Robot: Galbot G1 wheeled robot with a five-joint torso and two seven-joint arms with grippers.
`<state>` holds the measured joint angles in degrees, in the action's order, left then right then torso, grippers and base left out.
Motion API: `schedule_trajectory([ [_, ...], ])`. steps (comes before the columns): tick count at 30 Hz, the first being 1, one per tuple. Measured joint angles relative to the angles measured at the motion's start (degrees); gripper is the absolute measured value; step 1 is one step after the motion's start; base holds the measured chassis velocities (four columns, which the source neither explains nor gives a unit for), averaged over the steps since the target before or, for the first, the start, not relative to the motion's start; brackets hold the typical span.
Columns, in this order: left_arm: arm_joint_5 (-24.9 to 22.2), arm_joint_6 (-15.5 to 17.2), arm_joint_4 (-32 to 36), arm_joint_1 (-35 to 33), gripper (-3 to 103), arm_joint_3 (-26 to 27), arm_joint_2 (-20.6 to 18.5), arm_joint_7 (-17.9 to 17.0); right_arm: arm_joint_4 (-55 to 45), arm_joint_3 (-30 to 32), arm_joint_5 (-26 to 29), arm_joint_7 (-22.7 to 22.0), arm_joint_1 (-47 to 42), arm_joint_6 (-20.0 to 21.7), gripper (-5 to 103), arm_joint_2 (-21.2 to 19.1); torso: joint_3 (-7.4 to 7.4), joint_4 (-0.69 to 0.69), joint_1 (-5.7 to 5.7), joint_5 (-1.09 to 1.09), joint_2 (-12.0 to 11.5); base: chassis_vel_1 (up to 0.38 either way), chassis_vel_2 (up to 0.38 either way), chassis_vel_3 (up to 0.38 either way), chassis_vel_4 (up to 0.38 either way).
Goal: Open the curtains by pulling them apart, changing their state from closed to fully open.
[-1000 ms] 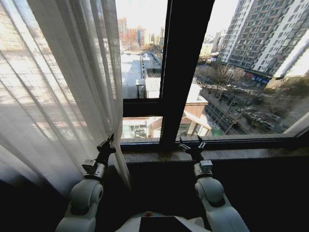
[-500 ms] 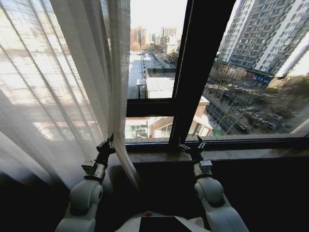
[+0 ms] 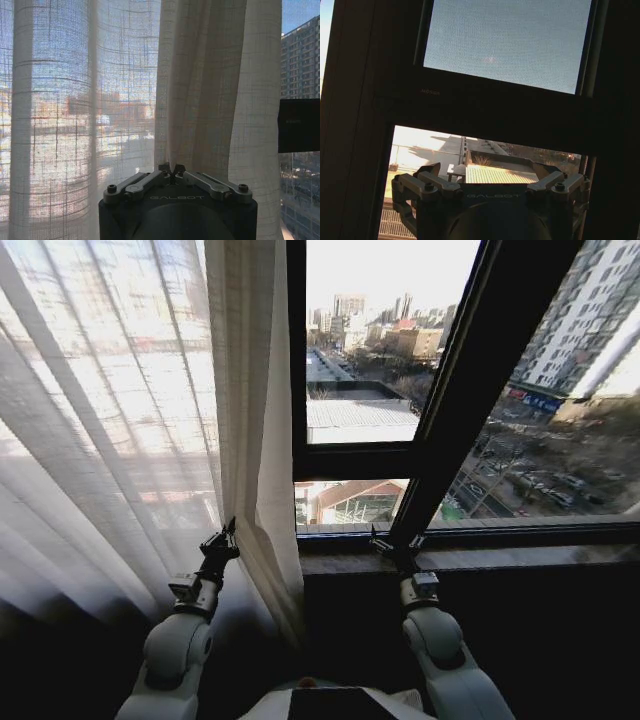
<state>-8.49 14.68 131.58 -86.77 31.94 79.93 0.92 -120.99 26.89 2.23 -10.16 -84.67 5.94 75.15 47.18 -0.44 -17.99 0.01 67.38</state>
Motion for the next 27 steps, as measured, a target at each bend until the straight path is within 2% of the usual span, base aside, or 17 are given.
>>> schedule_trajectory([
  [9, 0.1, -0.1, 0.4, -0.4, 0, 0.2, 0.5, -0.1, -0.2, -0.1, 0.0, 0.1, -0.1, -0.2, 100, -0.1, -0.01, 0.01, 0.0, -0.02, 0.0, 0.25, 0.255, -0.264, -0.269],
  [13, 0.1, -0.1, 0.5, -0.6, 0, 0.3, 0.7, -0.2, -0.2, -0.3, -0.2, 0.2, -0.1, -0.2, 100, 0.0, 0.0, 0.02, -0.01, -0.03, 0.0, 0.041, 0.018, -0.029, -0.022],
  [16, 0.2, -0.1, 0.6, -0.8, 0, 0.2, 0.8, -0.1, -0.2, -0.3, -1.1, 0.3, -0.3, -0.2, 100, 0.1, 0.0, -0.02, 0.0, 0.06, 0.0, -0.012, -0.009, 0.01, 0.019],
  [27, 0.2, -0.1, 0.7, -0.7, 0, 0.3, 0.9, -0.1, -0.2, -0.3, -1.3, 0.4, -0.4, -0.2, 100, 0.0, 0.0, 0.01, 0.0, -0.02, 0.0, 0.011, 0.005, 0.002, 0.0],
])
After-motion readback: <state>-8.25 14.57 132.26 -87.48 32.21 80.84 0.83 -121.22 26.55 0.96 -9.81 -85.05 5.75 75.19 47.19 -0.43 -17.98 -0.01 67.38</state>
